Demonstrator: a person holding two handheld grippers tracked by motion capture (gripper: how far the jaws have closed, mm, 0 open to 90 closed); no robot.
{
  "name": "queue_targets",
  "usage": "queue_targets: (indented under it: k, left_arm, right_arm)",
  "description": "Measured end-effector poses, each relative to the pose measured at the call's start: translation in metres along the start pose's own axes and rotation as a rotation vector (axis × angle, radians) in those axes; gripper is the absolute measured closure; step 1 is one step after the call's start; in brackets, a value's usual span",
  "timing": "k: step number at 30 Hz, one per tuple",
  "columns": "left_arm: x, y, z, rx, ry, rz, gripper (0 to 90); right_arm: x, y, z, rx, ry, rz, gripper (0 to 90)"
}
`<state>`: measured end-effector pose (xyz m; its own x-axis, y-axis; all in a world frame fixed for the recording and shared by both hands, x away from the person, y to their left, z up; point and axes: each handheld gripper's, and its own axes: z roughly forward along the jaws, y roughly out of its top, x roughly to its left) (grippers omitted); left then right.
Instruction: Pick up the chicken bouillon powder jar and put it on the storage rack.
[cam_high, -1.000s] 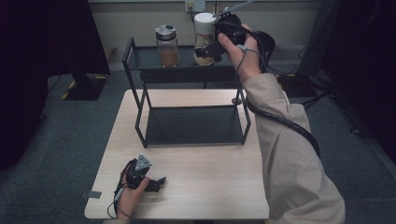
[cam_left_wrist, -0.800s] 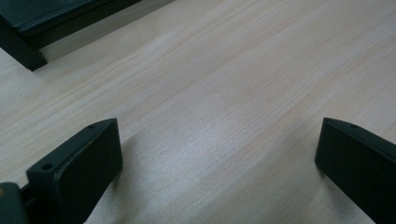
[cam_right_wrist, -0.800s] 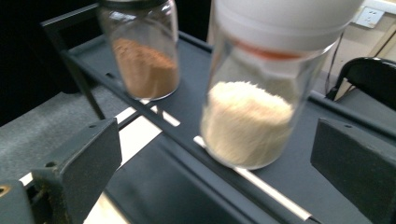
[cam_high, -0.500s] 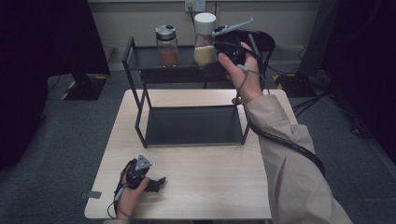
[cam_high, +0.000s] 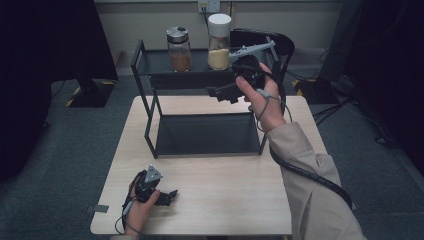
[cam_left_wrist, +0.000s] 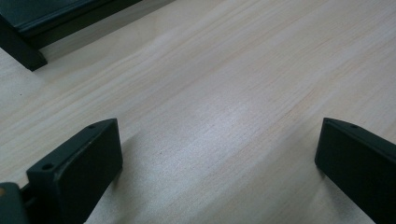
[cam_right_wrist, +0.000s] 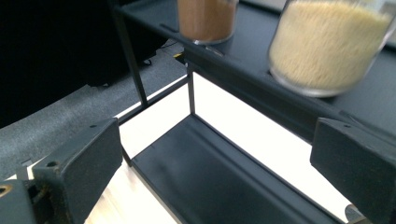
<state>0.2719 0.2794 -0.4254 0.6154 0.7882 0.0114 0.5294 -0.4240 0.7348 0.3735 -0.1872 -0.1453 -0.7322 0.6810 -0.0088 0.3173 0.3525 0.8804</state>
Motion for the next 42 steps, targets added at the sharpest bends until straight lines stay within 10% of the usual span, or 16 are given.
queue_targets:
  k: [42]
  left_arm:
    - [0.000,0.000,0.000,0.000,0.000,0.000,0.0]
  right_arm:
    - [0.002,-0.099,0.025,0.003,0.090,0.045,1.0]
